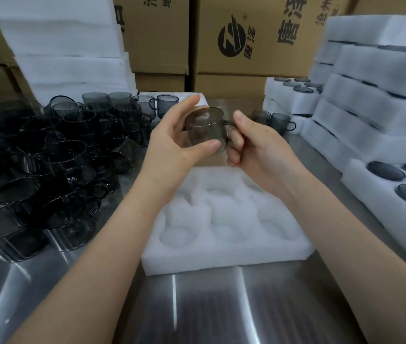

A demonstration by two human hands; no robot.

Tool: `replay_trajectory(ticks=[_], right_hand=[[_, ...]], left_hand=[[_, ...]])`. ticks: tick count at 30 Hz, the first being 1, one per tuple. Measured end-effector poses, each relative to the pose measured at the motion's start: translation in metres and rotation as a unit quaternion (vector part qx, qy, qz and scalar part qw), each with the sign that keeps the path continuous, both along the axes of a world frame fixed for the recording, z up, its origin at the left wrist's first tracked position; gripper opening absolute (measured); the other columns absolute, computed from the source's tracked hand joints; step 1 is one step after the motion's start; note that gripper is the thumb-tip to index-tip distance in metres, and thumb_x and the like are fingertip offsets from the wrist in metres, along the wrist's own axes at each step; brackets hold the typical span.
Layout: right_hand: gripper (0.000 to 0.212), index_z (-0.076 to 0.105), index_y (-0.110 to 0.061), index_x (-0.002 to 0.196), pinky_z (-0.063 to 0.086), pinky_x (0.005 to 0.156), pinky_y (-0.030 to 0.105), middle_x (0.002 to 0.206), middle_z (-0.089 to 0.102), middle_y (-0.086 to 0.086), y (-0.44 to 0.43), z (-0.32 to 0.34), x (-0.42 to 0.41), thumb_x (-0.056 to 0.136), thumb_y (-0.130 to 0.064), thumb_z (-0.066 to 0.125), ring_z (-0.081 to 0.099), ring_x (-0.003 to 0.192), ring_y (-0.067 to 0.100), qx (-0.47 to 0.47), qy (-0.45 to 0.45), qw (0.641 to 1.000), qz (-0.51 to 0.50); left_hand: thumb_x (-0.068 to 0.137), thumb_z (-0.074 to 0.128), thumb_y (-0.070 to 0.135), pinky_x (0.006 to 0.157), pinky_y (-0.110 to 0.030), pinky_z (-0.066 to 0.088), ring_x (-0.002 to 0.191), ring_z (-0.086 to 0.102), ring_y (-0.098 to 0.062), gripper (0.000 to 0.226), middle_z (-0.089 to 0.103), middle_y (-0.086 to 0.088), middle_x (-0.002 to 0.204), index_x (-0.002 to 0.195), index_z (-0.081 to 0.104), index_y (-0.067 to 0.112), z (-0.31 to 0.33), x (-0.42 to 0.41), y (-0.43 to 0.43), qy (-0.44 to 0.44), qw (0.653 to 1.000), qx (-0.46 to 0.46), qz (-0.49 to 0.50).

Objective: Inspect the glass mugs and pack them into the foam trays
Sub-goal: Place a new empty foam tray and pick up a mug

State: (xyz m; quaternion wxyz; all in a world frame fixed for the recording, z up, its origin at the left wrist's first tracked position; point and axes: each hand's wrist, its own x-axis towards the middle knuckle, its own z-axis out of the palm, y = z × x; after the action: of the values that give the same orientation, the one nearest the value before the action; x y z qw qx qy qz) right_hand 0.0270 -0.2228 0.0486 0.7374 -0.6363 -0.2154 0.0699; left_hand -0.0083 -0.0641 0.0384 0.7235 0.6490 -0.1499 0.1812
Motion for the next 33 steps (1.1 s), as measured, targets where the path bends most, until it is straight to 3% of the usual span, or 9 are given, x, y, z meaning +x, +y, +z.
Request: replay_trajectory(ticks=[4,8,13,18,24,28,33], right_hand=[[0.052,0.039,-0.023,0.045,0.034,0.055,0.026,0.054,0.030,0.000,0.0006,-0.0039,0.0007,0.087,-0.049,0.053,0.039,0.052,0.016,-0.038,0.013,0.999,-0.014],[0.050,0.044,-0.020,0.050,0.036,0.053,0.025,0.054,0.036,-0.001,0.0008,-0.0068,0.0014,0.090,-0.049,0.051,0.039,0.050,0.018,-0.038,-0.009,0.999,-0.006],[0.043,0.057,-0.018,0.061,0.039,0.055,0.026,0.058,0.048,-0.004,0.0016,-0.0085,0.0016,0.096,-0.039,0.045,0.044,0.050,0.016,0.002,-0.037,0.999,0.026],[0.031,0.062,-0.010,0.082,0.045,0.059,0.025,0.064,0.053,0.001,-0.0030,-0.0064,-0.0013,0.097,-0.031,0.045,0.051,0.054,0.017,0.011,-0.060,0.995,0.074],[0.011,0.051,-0.010,0.102,0.054,0.062,0.032,0.069,0.063,0.004,-0.0046,-0.0022,-0.0046,0.096,-0.019,0.052,0.063,0.058,0.021,0.049,-0.064,0.993,0.091],[0.027,0.054,-0.019,0.115,0.051,0.062,0.029,0.077,0.063,0.000,-0.0070,-0.0011,-0.0015,0.089,-0.026,0.058,0.057,0.062,0.015,0.031,-0.071,0.997,-0.010],[0.045,0.051,-0.025,0.137,0.050,0.075,0.028,0.107,0.063,0.005,-0.0083,-0.0018,0.0018,0.092,-0.029,0.057,0.062,0.082,0.011,0.013,-0.091,0.996,0.002]], left_hand=[[0.070,0.073,-0.017,0.097,-0.027,0.049,0.113,0.060,-0.006,0.078,0.058,0.003,0.128,0.132,0.046,0.021,-0.0011,0.0005,-0.0002,-0.052,0.997,0.060,0.001],[0.070,0.073,-0.014,0.101,-0.029,0.046,0.119,0.057,-0.014,0.077,0.055,0.000,0.134,0.132,0.046,0.023,-0.0011,0.0000,-0.0006,-0.088,0.992,0.091,0.015],[0.076,0.067,-0.019,0.102,-0.025,0.045,0.120,0.056,-0.010,0.074,0.055,-0.004,0.135,0.134,0.043,0.019,-0.0006,-0.0009,0.0000,-0.071,0.996,0.046,0.010],[0.082,0.063,-0.016,0.102,-0.031,0.048,0.119,0.058,-0.017,0.068,0.057,-0.011,0.131,0.137,0.038,0.015,-0.0017,0.0007,0.0024,-0.060,0.998,0.003,-0.004],[0.074,0.069,0.004,0.089,-0.033,0.053,0.102,0.066,-0.019,0.055,0.067,-0.009,0.110,0.122,0.043,0.010,-0.0016,0.0025,0.0020,-0.004,0.993,-0.114,-0.013],[0.069,0.076,0.006,0.094,-0.037,0.053,0.107,0.067,-0.026,0.059,0.067,-0.016,0.116,0.122,0.052,-0.001,-0.0010,0.0045,0.0012,0.007,0.992,-0.121,0.017],[0.070,0.076,-0.005,0.100,-0.044,0.050,0.116,0.063,-0.028,0.059,0.066,-0.017,0.121,0.126,0.059,0.000,-0.0039,0.0058,0.0010,0.004,0.999,-0.041,-0.019]])
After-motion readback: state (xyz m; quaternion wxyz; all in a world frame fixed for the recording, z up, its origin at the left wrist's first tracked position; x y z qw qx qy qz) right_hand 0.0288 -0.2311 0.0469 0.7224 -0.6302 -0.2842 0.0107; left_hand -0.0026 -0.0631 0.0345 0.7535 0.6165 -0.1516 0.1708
